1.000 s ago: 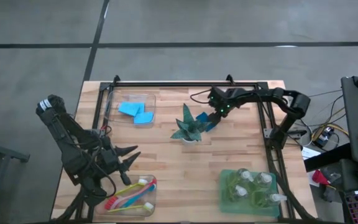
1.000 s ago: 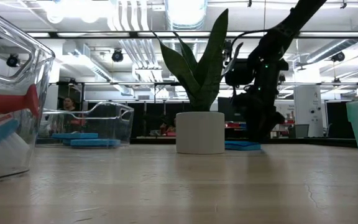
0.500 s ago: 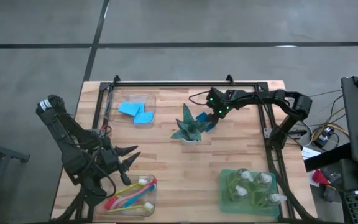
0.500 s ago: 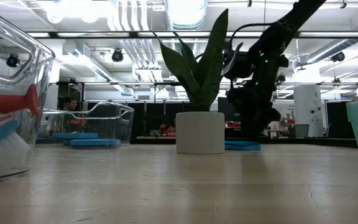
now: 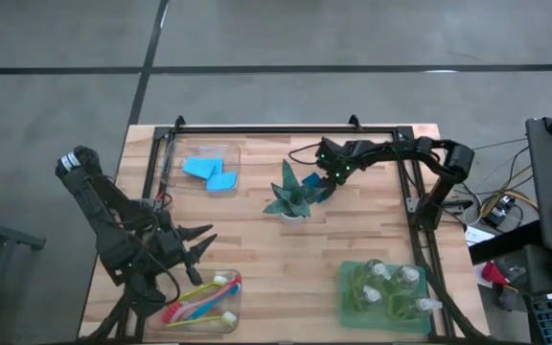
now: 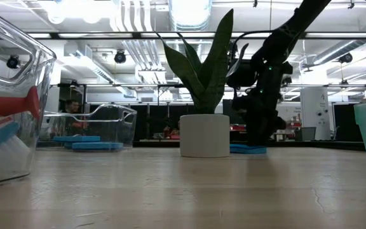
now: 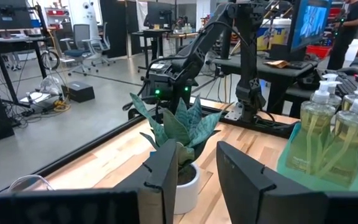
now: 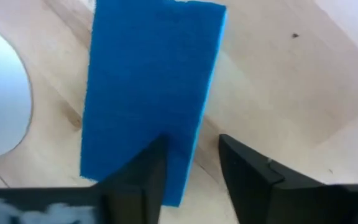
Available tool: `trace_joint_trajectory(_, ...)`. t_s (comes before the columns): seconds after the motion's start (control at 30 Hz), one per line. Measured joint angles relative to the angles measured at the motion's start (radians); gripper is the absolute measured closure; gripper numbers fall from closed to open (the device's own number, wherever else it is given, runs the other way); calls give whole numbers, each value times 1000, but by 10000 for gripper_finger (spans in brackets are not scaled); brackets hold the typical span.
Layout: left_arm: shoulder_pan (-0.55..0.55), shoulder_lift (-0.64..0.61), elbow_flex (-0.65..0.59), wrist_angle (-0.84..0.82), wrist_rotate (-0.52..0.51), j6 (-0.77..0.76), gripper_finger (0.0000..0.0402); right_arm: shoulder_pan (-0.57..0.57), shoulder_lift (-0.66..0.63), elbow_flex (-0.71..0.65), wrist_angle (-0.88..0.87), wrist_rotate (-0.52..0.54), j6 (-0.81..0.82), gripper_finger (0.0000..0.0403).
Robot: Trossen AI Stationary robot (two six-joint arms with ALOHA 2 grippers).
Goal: Pick & Place Kitchen Sink Supplies
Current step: Put the blue sponge into the top transparent bin
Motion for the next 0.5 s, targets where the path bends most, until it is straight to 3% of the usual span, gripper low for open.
trace_joint_trajectory(0.23, 1, 0, -14, 4, -3, -21, 296, 1, 2, -1, 6, -5, -12, 380)
trace_joint_trajectory(0.5, 0, 0, -14, 4, -5, -22, 296, 1, -14, -2, -2, 10, -14, 394)
